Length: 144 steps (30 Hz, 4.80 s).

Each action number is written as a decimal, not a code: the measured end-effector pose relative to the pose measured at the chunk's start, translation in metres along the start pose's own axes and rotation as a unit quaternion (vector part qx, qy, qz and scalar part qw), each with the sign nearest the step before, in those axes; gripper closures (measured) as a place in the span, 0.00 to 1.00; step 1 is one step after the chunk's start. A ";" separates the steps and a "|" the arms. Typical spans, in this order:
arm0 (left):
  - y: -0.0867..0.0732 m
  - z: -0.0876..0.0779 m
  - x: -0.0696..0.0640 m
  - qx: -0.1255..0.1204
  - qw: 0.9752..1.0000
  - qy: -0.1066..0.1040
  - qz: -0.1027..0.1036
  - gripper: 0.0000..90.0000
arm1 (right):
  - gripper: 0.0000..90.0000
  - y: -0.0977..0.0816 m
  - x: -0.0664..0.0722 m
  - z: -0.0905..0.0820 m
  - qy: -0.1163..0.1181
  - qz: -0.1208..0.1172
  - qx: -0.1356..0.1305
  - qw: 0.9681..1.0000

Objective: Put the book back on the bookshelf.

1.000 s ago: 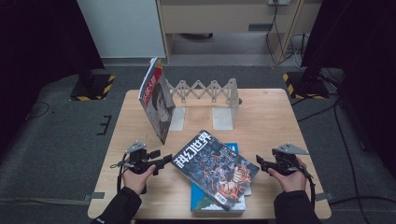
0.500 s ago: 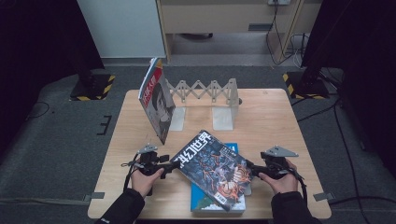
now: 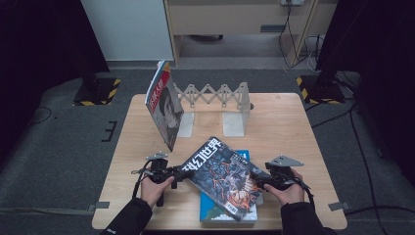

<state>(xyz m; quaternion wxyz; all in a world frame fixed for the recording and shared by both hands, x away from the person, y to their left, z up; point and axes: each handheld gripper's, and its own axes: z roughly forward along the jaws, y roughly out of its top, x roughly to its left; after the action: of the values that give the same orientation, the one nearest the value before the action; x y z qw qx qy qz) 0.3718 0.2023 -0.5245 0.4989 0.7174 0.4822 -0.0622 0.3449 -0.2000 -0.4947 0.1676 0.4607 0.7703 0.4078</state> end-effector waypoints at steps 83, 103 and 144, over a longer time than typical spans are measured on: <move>0.034 -0.017 -0.049 0.005 0.990 -0.100 -0.098 0.85 | 0.32 -0.001 -0.018 -0.007 -0.021 0.020 -0.029 0.999; 0.089 -0.059 -0.090 -0.060 0.993 -0.088 -0.045 0.91 | 0.34 -0.008 -0.049 -0.017 -0.066 0.038 -0.022 0.997; 0.196 -0.179 -0.121 -0.179 0.969 0.149 0.080 0.91 | 0.33 -0.013 -0.059 -0.015 -0.082 0.039 -0.010 0.996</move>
<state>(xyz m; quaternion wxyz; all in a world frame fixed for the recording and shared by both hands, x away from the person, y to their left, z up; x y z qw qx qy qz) 0.3859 0.2572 -0.2384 0.5454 0.6536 0.4956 0.1723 0.3592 -0.2604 -0.5024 0.2190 0.5206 0.7313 0.3825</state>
